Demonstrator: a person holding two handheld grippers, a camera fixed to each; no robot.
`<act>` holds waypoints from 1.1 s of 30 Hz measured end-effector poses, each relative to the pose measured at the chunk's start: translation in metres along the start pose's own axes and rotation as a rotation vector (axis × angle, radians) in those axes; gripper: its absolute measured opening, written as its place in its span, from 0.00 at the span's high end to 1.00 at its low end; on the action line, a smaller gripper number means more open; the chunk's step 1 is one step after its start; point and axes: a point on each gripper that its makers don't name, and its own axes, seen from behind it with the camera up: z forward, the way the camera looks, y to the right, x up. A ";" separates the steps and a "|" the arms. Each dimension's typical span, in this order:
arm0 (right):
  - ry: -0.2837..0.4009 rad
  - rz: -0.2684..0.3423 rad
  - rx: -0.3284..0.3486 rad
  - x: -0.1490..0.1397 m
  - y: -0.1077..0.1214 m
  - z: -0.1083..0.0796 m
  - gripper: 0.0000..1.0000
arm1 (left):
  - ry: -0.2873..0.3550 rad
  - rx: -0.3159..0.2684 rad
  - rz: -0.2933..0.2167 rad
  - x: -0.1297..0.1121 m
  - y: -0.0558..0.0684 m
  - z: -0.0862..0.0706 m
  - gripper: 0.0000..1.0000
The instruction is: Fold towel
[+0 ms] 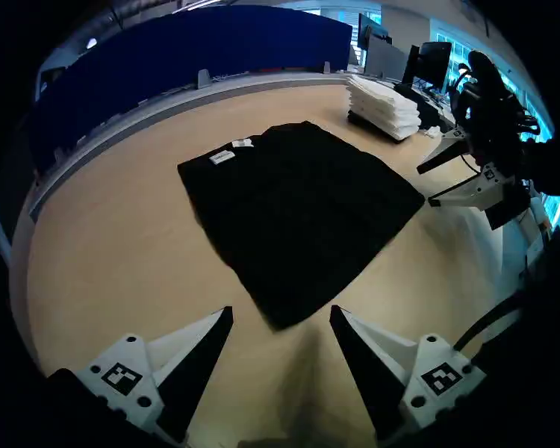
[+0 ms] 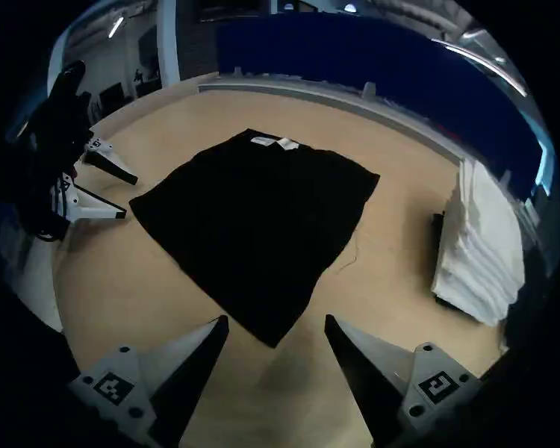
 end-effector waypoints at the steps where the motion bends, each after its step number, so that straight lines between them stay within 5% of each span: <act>1: -0.002 0.001 0.001 -0.001 0.000 0.000 0.00 | -0.002 -0.001 0.000 0.000 0.000 0.000 0.03; 10: -0.025 -0.002 0.007 -0.011 -0.003 0.002 0.04 | -0.038 -0.012 0.008 -0.006 0.002 0.004 0.06; 19: -0.048 0.003 0.011 -0.020 -0.007 0.004 0.28 | -0.073 0.001 0.006 -0.013 0.003 0.007 0.27; 33: -0.046 0.035 0.018 -0.019 -0.010 0.006 0.38 | -0.094 0.004 -0.021 -0.013 0.003 0.007 0.41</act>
